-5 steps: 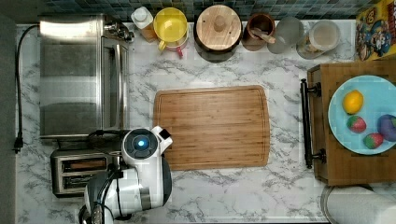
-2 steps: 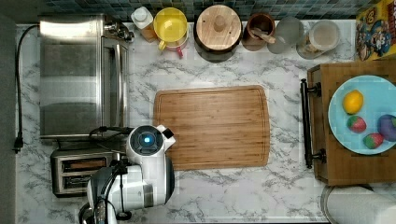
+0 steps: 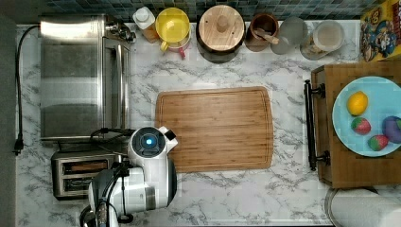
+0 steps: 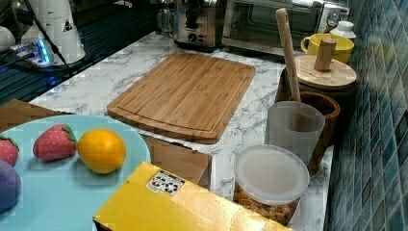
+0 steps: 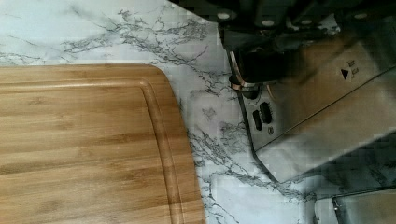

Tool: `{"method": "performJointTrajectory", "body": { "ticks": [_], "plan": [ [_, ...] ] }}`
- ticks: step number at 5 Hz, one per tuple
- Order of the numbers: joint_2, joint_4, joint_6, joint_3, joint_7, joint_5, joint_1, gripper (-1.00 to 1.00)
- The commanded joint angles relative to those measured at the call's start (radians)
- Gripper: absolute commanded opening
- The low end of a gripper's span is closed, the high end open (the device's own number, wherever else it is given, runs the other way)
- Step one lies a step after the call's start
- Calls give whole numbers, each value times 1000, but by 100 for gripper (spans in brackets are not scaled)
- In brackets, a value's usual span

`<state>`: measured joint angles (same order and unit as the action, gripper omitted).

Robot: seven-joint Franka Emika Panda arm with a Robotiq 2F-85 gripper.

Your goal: Turn on the toaster.

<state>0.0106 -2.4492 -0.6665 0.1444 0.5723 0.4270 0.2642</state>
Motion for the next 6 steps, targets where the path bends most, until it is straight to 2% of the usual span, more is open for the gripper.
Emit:
{"method": "performJointTrajectory", "body": {
  "ticks": [1,3,6],
  "plan": [
    [-152,-90,-102,-13,-75,23,-11,-100],
    [-152,-90,-101,-28,-72,26,4,-100],
    [-152,-90,-102,-16,-74,23,-8,-100]
  ]
}}
